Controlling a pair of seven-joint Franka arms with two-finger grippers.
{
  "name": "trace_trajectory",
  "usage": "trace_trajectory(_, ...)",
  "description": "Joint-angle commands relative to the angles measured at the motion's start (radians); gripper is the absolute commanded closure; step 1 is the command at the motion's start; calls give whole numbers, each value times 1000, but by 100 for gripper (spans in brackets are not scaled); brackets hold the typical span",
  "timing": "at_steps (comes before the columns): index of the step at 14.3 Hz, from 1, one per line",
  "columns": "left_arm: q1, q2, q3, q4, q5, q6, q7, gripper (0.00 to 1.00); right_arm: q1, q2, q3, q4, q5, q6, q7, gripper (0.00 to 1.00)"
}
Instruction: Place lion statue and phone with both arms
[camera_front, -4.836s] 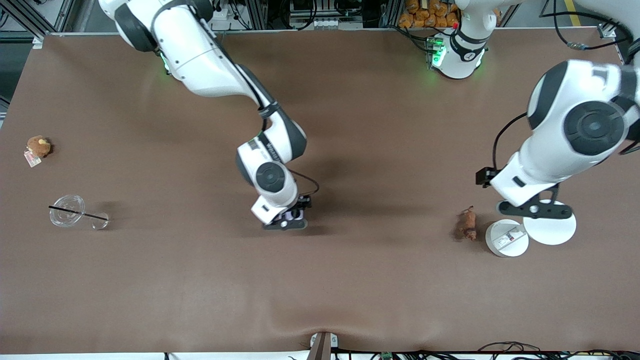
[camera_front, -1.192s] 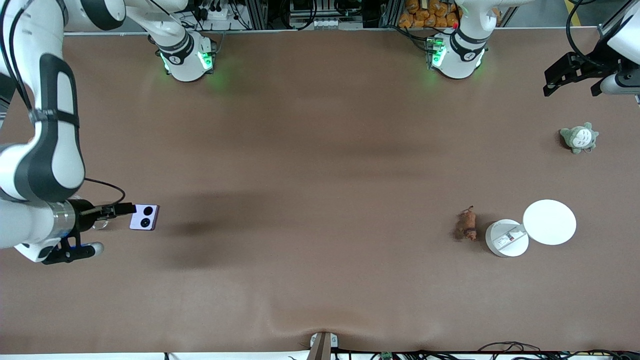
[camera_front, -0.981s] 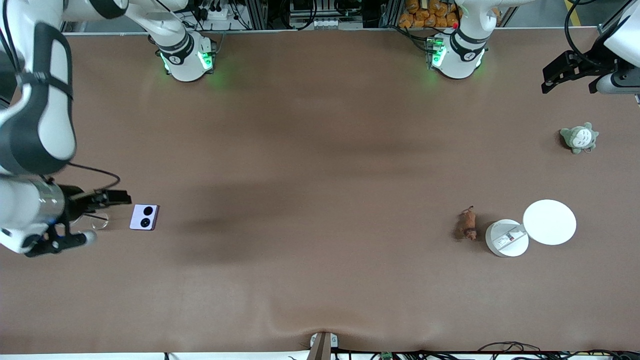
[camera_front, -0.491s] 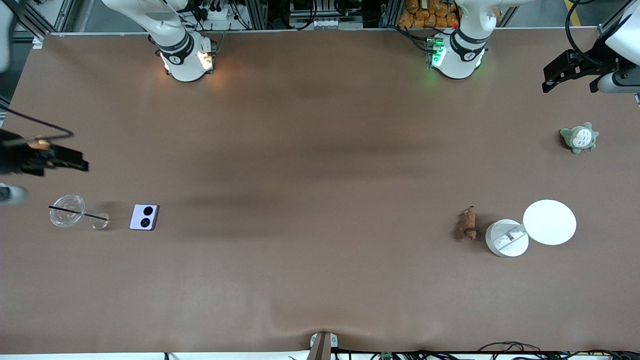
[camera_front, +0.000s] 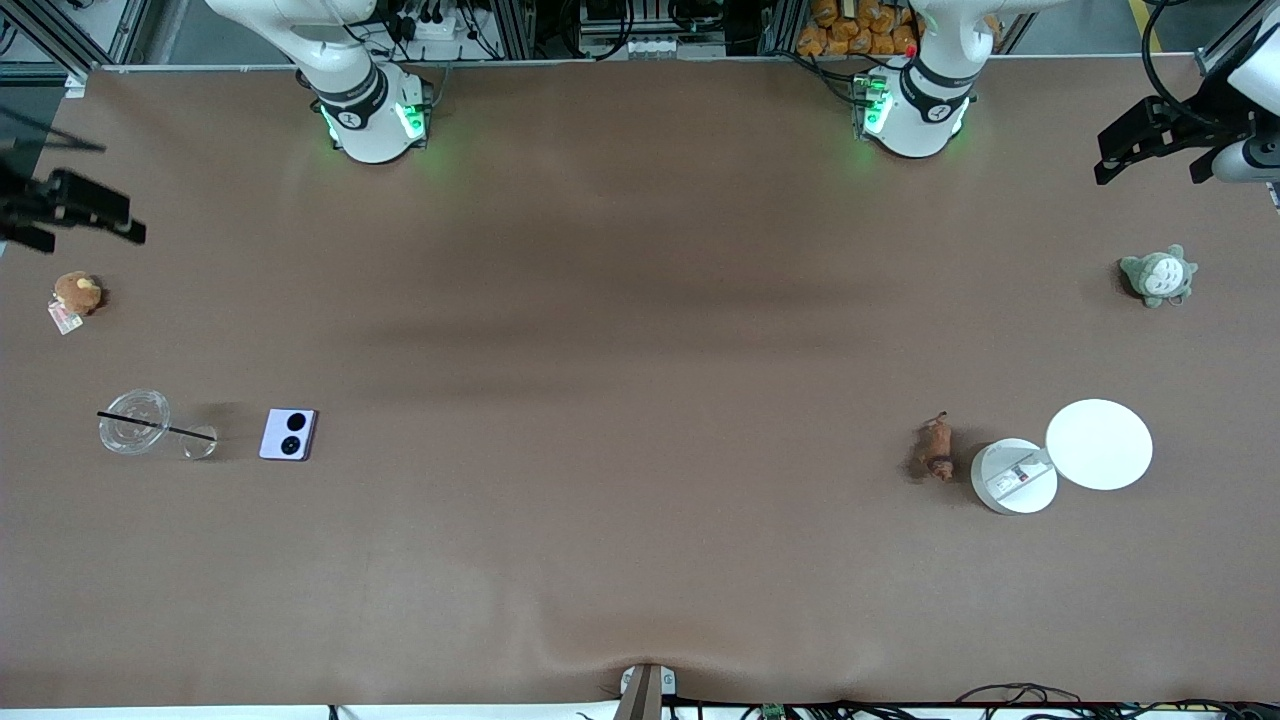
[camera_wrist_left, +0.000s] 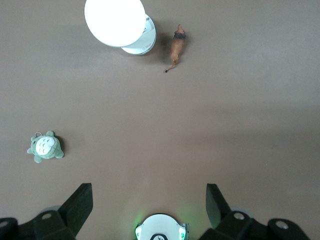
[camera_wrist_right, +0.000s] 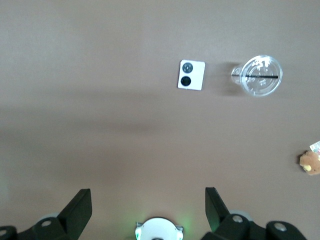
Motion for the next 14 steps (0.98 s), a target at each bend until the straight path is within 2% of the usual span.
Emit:
trace_trajectory(1,8,15,-3,36,8,-19,18,0,18,-83,5,-109,-32,25,11,0)
trace_trajectory(10,4,36,-14,95,6,-31,21,0,38,-92,5,-119,-25,23,8,0)
trace_trajectory(14,-1,36,-15,107,5,-48,20,0,60,-110,-31,-147,-25,26,8,0)
